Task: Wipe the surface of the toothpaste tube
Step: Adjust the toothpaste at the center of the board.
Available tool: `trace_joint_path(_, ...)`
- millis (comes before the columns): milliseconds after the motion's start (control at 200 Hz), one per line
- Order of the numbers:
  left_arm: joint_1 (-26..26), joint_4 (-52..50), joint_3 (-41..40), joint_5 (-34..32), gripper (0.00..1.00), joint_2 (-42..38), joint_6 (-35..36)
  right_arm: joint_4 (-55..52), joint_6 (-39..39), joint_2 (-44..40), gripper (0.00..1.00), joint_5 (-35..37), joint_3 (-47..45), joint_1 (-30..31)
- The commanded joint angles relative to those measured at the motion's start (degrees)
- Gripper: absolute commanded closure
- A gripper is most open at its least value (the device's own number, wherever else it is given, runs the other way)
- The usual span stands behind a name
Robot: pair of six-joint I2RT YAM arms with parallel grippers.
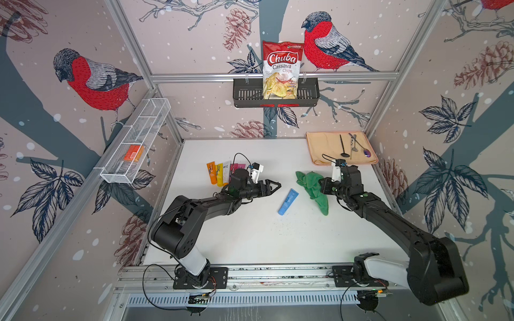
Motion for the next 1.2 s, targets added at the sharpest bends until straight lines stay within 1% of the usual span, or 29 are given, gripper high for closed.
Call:
trace_joint_path(0, -2.01, -23.77, 3.61, -11.18, 0.27, -1.62, 14.34, 0.60, -0.20, -0.29, 1.00, -0.33, 0.59, 0.25)
trace_joint_path(90, -4.49, -28.19, 5.94, -12.56, 0.28, -0.24, 16.81, 0.43, -0.27, -0.35, 1.00, -0.32, 0.63, 0.27)
trace_joint_path(240, -9.35, -33.07, 9.91, -16.00, 0.32, 5.30, 20.41, 0.22, -0.36, -0.48, 1.00, -0.49, 0.56, 0.32)
trace_joint_path(315, -10.72, -33.72, 11.47, -18.43, 0.37, 7.19, 20.94, 0.07, -0.38, -0.64, 1.00, -0.53, 0.58, 0.30)
trace_joint_path(395, -11.61, -33.97, 12.96, -19.22, 0.40, 8.69, 21.15, -0.10, -0.48, -0.84, 1.00, -0.49, 0.62, 0.26)
trace_joint_path(430, -12.07, -34.77, 13.01, -19.94, 0.41, 9.47, 21.44, -0.12, -0.50, -0.88, 1.00, -0.49, 0.63, 0.23)
trace_joint_path(445, -12.30, -35.17, 14.57, -20.28, 0.41, 9.82, 21.56, -0.11, -0.49, -0.94, 1.00, -0.44, 0.61, 0.29)
trace_joint_path(485, -12.88, -36.03, 15.73, -20.81, 0.41, 10.63, 21.98, -0.10, -0.52, -0.95, 1.00, -0.48, 0.59, 0.23)
trace_joint_path(580, -13.35, -36.45, 16.71, -19.05, 0.45, 12.20, 22.29, -0.05, -0.50, -0.75, 1.00, -0.49, 0.63, 0.25)
trace_joint_path(720, -13.35, -37.52, 17.22, -16.13, 0.55, 13.89, 22.77, 0.07, -0.53, -0.47, 1.00, -0.61, 0.61, 0.28)
trace_joint_path(970, -12.22, -38.91, 17.60, -10.63, 0.56, 15.84, 24.16, -0.02, -0.56, -0.73, 1.00, -0.69, 0.63, 0.25)
trace_joint_path(1111, -11.53, -40.08, 19.09, -7.39, 0.56, 18.55, 25.67, -0.02, -0.54, -0.72, 1.00, -0.73, 0.63, 0.23)
trace_joint_path(1156, -11.34, -40.39, 19.48, -6.86, 0.63, 19.31, 26.08, -0.09, -0.57, -0.75, 1.00, -0.67, 0.61, 0.23)
trace_joint_path(1191, -11.25, -40.70, 19.71, -6.79, 0.72, 19.77, 26.23, -0.10, -0.62, -0.72, 1.00, -0.61, 0.63, 0.23)
